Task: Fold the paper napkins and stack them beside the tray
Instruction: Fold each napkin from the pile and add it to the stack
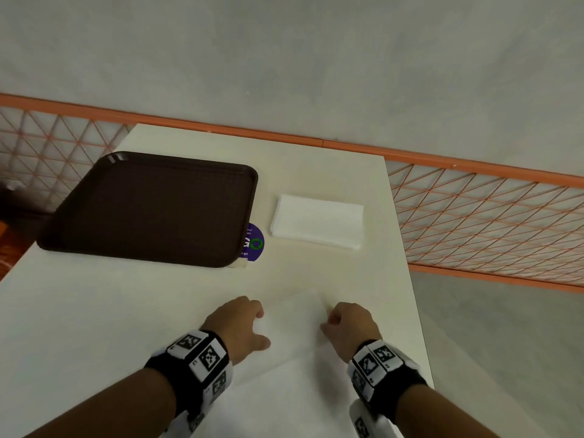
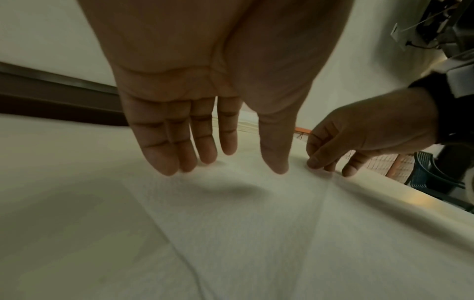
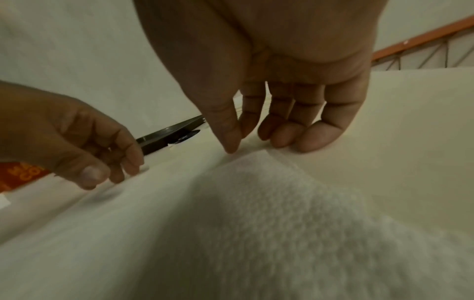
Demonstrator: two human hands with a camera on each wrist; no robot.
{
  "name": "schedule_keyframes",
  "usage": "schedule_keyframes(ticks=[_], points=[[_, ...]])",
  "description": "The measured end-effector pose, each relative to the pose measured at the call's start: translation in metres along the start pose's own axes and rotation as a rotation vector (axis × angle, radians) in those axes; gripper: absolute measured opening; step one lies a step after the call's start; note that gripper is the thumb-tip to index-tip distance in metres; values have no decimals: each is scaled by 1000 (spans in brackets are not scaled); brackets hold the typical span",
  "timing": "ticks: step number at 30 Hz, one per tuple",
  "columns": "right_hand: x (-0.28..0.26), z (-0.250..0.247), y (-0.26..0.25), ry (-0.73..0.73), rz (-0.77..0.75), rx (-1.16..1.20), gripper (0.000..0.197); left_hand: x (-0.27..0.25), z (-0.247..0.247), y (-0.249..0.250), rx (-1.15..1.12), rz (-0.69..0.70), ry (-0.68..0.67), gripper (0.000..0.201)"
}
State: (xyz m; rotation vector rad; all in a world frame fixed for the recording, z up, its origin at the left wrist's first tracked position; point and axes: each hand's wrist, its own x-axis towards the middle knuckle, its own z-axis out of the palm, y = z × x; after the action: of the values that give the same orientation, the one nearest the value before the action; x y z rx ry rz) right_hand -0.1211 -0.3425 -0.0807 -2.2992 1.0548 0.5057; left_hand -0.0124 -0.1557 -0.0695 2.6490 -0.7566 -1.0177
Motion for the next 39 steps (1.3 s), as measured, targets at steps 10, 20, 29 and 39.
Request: schedule_keyframes(ticks=[10,20,29,39], points=[[-5,0,-8,-124,49,240,28,-2,17,2,109,15,36,63],[-32,-40,-13,-170,-271,871,25,2,0,-25,-335,-8,133,97],[-40,-69,-12,-61,-415,709,17,4,-11,-21,-431,11,81,68],[-47,-106,-22,-43,-436,1103,31,0,-26,-10,-1281,-50,-70,46]])
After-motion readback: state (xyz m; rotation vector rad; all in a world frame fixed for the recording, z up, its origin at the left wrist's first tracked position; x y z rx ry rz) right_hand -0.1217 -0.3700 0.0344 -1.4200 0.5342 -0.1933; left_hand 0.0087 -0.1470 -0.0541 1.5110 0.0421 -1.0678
